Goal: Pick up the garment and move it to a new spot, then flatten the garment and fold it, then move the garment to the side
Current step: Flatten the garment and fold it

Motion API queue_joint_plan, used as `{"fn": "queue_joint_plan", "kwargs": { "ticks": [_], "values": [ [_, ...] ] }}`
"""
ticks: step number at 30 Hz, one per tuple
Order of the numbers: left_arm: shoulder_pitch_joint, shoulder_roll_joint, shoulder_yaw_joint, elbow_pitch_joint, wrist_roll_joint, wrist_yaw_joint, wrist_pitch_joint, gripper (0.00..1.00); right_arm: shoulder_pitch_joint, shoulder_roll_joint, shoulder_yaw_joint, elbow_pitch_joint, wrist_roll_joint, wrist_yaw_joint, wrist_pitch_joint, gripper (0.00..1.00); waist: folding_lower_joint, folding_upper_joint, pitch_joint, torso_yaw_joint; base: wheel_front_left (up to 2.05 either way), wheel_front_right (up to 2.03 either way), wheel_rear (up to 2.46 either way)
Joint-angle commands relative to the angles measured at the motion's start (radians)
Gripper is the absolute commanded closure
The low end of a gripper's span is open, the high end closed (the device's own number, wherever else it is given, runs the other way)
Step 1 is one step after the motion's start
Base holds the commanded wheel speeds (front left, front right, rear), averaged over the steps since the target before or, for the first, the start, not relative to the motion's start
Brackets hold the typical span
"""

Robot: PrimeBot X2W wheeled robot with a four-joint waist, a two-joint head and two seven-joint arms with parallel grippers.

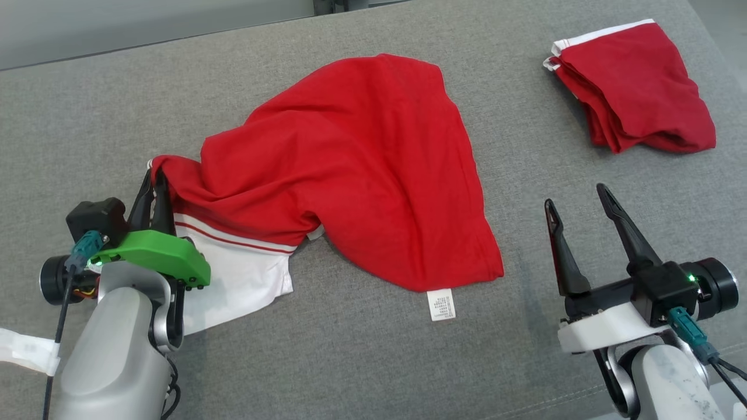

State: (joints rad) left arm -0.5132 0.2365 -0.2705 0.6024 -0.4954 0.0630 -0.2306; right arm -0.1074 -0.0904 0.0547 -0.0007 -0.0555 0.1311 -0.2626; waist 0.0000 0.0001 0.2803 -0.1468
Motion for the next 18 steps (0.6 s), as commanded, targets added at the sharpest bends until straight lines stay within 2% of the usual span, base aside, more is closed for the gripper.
{"fn": "queue_joint_plan", "kwargs": {
  "ticks": [1, 2, 7, 13, 18],
  "values": [
    [-0.017, -0.005, 0.005, 0.017, 0.004, -0.01, -0.012, 0.13, 0.001, 0.006, -0.012, 0.006, 0.007, -0.001, -0.003, 0.0, 0.0, -0.0001, -0.008, 0.001, 0.0, 0.0, 0.0],
    [-0.019, -0.012, 0.008, 0.025, 0.002, -0.013, -0.02, 0.0, 0.003, 0.008, -0.026, 0.009, 0.002, -0.001, -0.003, 0.0, 0.0, -0.0001, -0.012, 0.004, 0.0, 0.0, 0.0],
    [0.026, -0.03, 0.032, 0.01, 0.015, -0.029, -0.036, 0.0, 0.011, 0.031, -0.107, 0.004, 0.018, -0.001, -0.003, 0.0, 0.0, -0.0001, -0.045, 0.033, 0.0, 0.0, 0.0],
    [0.166, -0.066, 0.117, -0.181, 0.057, -0.045, -0.034, 0.0, 0.017, 0.039, -0.185, -0.002, 0.038, -0.001, -0.003, 0.0, 0.0, -0.0001, -0.096, 0.078, 0.0, 0.0, 0.0],
    [0.323, -0.118, 0.174, -0.328, 0.102, -0.054, -0.034, 0.0, 0.03, 0.04, -0.171, 0.012, 0.072, -0.001, -0.003, 0.0, 0.0, -0.0001, -0.142, 0.106, 0.0, 0.0, 0.0]
  ]
}}
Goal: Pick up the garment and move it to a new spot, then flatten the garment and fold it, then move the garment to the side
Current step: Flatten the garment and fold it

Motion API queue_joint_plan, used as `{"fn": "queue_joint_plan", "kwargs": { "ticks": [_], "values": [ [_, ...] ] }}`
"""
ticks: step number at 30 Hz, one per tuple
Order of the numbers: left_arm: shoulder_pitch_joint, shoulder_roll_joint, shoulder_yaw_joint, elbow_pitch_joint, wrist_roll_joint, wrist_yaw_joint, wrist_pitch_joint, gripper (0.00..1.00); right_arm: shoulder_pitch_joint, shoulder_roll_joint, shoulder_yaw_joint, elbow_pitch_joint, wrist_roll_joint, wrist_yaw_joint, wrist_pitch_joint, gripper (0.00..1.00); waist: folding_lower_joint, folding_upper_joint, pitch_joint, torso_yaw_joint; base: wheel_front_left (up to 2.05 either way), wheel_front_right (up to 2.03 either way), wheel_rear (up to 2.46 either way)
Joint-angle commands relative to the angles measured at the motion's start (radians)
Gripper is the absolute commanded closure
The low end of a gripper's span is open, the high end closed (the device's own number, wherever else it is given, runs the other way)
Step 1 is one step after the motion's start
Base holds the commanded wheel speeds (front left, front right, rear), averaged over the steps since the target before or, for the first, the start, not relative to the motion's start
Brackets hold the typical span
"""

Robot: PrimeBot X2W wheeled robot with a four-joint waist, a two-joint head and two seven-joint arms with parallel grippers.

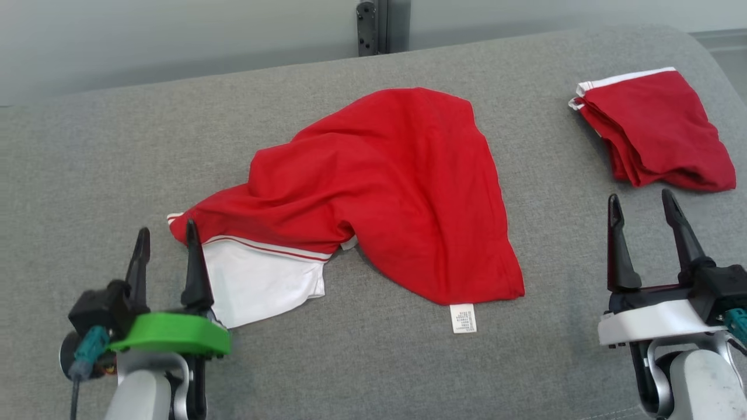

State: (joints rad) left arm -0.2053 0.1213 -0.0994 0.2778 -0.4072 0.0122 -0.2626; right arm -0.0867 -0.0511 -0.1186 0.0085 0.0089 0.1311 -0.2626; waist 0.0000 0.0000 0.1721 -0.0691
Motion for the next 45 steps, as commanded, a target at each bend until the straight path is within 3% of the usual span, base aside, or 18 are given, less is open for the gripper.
{"fn": "queue_joint_plan", "kwargs": {
  "ticks": [1, 6, 16, 41, 45],
  "values": [
    [0.046, -0.012, 0.012, -0.027, 0.018, -0.004, -0.002, 0.0, 0.015, 0.0, 0.012, 0.007, 0.014, -0.001, -0.003, 0.0, 0.0, 0.0, -0.044, 0.033, 0.0, 0.0, 0.0],
    [0.168, -0.051, 0.028, -0.106, 0.039, -0.005, -0.001, 0.0, 0.035, 0.0, 0.067, 0.036, 0.044, -0.001, -0.003, 0.0, 0.0, 0.0, -0.092, 0.053, 0.0, 0.0, 0.0],
    [0.264, -0.068, 0.012, -0.147, 0.082, 0.01, -0.001, 0.0, 0.063, -0.001, 0.144, 0.085, 0.084, -0.001, -0.003, 0.0, 0.0, 0.0, -0.16, 0.063, 0.0, 0.0, 0.0],
    [0.254, -0.07, -0.014, -0.094, 0.075, 0.004, 0.002, 0.0, 0.041, 0.0, 0.142, 0.122, 0.095, -0.001, -0.003, 0.0, 0.0, 0.0, -0.158, 0.064, 0.0, 0.0, 0.0],
    [0.222, -0.069, -0.051, -0.018, 0.002, -0.003, 0.099, 0.0, 0.041, 0.0, 0.136, 0.123, 0.088, -0.001, -0.003, 0.0, 0.0, 0.0, -0.151, 0.068, 0.0, 0.0, 0.0]
  ]
}}
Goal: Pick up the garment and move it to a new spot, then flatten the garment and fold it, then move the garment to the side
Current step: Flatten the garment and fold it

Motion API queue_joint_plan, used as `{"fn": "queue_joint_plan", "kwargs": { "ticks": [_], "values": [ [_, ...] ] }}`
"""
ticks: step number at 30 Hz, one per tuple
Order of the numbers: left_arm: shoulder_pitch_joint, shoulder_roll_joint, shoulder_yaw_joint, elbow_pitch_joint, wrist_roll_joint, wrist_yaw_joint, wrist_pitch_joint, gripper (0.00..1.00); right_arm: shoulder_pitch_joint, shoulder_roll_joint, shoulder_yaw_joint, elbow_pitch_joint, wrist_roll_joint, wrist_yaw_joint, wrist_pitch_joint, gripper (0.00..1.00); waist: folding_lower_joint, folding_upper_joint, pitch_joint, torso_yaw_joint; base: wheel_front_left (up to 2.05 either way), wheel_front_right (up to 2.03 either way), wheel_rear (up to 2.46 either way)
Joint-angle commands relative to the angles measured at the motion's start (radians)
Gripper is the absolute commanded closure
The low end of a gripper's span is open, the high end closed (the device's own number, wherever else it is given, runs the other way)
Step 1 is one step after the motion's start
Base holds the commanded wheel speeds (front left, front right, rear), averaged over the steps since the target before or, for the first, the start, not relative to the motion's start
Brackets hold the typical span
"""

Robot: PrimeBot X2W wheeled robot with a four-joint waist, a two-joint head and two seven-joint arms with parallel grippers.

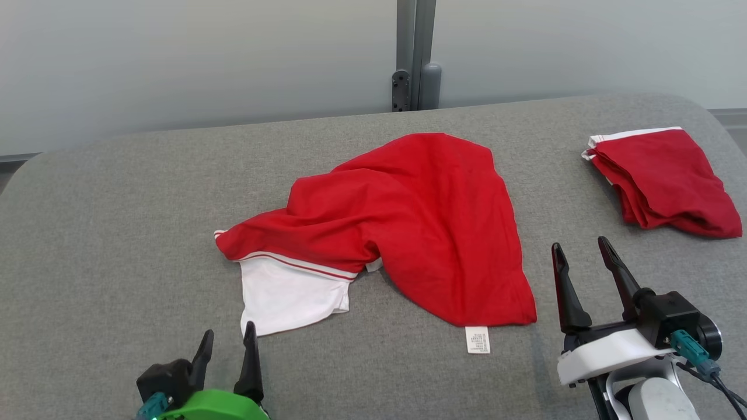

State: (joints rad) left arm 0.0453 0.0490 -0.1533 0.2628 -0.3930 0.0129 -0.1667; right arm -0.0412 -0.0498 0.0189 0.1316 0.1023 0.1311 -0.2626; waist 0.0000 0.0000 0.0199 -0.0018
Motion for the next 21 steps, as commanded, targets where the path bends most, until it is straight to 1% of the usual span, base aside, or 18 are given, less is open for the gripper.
{"fn": "queue_joint_plan", "kwargs": {
  "ticks": [1, 5, 9, 14, 18, 21],
  "values": [
    [-0.035, 0.003, -0.004, 0.019, -0.029, -0.005, 0.027, 0.0, -0.006, -0.002, -0.001, 0.001, -0.006, -0.001, -0.003, 0.0, 0.0, 0.0, 0.005, 0.001, 0.0, 0.0, 0.0],
    [-0.084, 0.003, -0.023, 0.094, -0.068, -0.005, 0.098, 0.0, -0.012, -0.002, 0.002, 0.002, -0.005, -0.001, -0.003, 0.0, 0.0, 0.0, 0.015, -0.003, 0.0, 0.0, 0.0],
    [-0.144, 0.004, -0.025, 0.178, -0.081, 0.013, 0.136, 0.0, -0.023, -0.002, 0.006, 0.002, -0.004, -0.001, -0.003, 0.0, 0.0, 0.0, 0.027, -0.015, 0.0, 0.0, 0.0],
    [-0.21, 0.008, -0.017, 0.284, -0.075, 0.044, 0.148, 0.0, -0.029, -0.002, 0.007, 0.001, 0.0, -0.001, -0.003, 0.0, 0.0, 0.0, 0.045, -0.034, 0.0, 0.0, 0.0],
    [-0.249, 0.01, -0.008, 0.35, -0.083, 0.051, 0.132, 0.0, -0.034, -0.002, 0.003, 0.0, -0.002, -0.001, -0.003, 0.0, 0.0, 0.0, 0.06, -0.05, 0.0, 0.0, 0.0],
    [-0.266, 0.01, -0.013, 0.39, -0.069, 0.06, 0.12, 0.0, -0.034, -0.002, 0.002, 0.002, -0.007, -0.001, -0.003, 0.0, 0.0, 0.0, 0.066, -0.056, 0.0, 0.0, 0.0]
  ]
}}
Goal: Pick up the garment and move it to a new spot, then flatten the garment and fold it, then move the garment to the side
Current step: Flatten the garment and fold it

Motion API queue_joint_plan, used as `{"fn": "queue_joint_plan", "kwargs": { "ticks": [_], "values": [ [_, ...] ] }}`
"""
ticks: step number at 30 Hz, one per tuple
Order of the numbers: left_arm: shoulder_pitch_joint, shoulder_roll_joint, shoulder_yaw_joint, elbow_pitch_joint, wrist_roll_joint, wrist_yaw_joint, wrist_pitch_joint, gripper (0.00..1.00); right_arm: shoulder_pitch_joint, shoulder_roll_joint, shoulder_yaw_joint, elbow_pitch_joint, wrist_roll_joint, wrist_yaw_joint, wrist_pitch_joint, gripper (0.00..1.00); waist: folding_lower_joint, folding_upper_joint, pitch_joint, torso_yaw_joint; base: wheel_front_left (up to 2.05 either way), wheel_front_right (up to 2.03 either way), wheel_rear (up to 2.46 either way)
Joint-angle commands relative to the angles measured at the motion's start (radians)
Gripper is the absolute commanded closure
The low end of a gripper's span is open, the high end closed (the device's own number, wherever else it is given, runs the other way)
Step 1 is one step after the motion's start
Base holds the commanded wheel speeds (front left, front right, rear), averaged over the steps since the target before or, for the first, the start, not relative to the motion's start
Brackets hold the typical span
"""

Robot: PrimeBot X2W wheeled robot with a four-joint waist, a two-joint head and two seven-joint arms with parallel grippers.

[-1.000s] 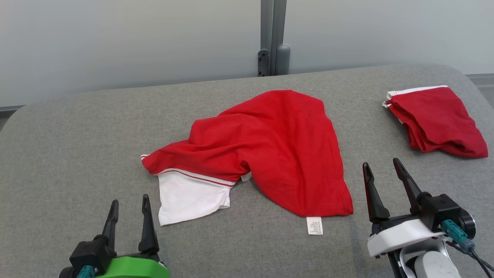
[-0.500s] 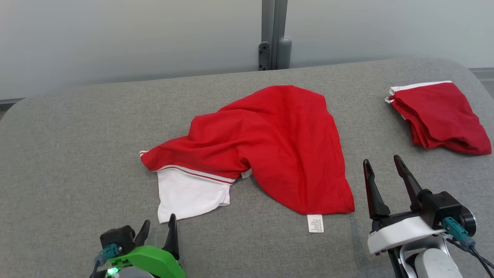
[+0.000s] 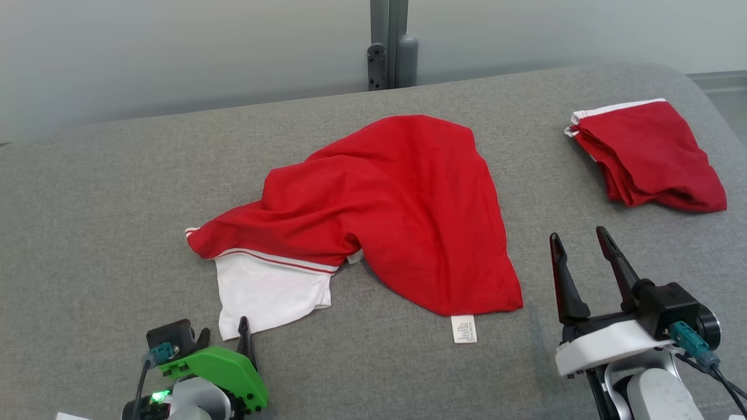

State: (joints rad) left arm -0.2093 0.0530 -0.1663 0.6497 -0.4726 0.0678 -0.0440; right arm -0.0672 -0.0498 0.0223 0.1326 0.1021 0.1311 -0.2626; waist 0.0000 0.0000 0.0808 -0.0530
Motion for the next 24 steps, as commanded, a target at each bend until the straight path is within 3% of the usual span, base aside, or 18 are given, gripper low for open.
{"fn": "queue_joint_plan", "kwargs": {
  "ticks": [1, 2, 3, 4, 6, 7, 16, 24],
  "values": [
    [-0.016, 0.005, -0.006, 0.017, 0.015, 0.004, -0.003, 0.0, -0.007, -0.002, -0.001, 0.001, -0.008, -0.001, -0.003, 0.0, 0.0, 0.0, 0.006, -0.006, 0.0, 0.0, 0.0],
    [-0.021, 0.005, -0.009, 0.028, 0.015, 0.002, -0.007, 0.3, -0.006, -0.002, -0.002, 0.002, -0.01, -0.001, -0.003, 0.0, 0.0, 0.0, 0.007, -0.007, 0.0, 0.0, 0.0],
    [-0.024, 0.005, -0.011, 0.037, 0.01, -0.001, -0.009, 0.53, -0.004, -0.002, -0.002, 0.004, -0.012, -0.001, -0.003, 0.0, 0.0, 0.0, 0.008, -0.008, 0.0, 0.0, 0.0],
    [-0.027, 0.004, -0.014, 0.049, 0.01, 0.002, -0.011, 0.64, 0.0, -0.002, -0.001, 0.009, -0.014, -0.001, -0.003, 0.0, 0.0, 0.0, 0.008, -0.008, 0.0, 0.0, 0.0],
    [-0.032, 0.003, -0.019, 0.068, 0.008, 0.004, -0.014, 0.95, 0.012, -0.002, 0.006, 0.025, -0.02, -0.001, -0.003, 0.0, 0.0, 0.0, 0.005, -0.007, 0.0, 0.0, 0.0],
    [-0.036, 0.003, -0.021, 0.077, 0.005, 0.002, -0.021, 1.0, 0.02, -0.002, 0.012, 0.041, -0.023, -0.001, -0.003, 0.0, 0.0, 0.0, 0.003, -0.006, 0.0, 0.0, 0.0],
    [-0.036, 0.001, -0.028, 0.046, -0.027, -0.029, -0.114, 1.0, 0.028, -0.002, 0.008, 0.251, -0.001, -0.001, 0.019, 0.0, 0.0, 0.0, -0.019, 0.018, 0.0, 0.0, 0.0],
    [0.02, 0.026, -0.011, -0.097, -0.033, -0.007, -0.148, 1.0, -0.047, -0.002, 0.036, 0.412, 0.025, -0.001, 0.035, 0.0, 0.0, 0.0, -0.025, 0.062, 0.0, 0.0, 0.0]
  ]
}}
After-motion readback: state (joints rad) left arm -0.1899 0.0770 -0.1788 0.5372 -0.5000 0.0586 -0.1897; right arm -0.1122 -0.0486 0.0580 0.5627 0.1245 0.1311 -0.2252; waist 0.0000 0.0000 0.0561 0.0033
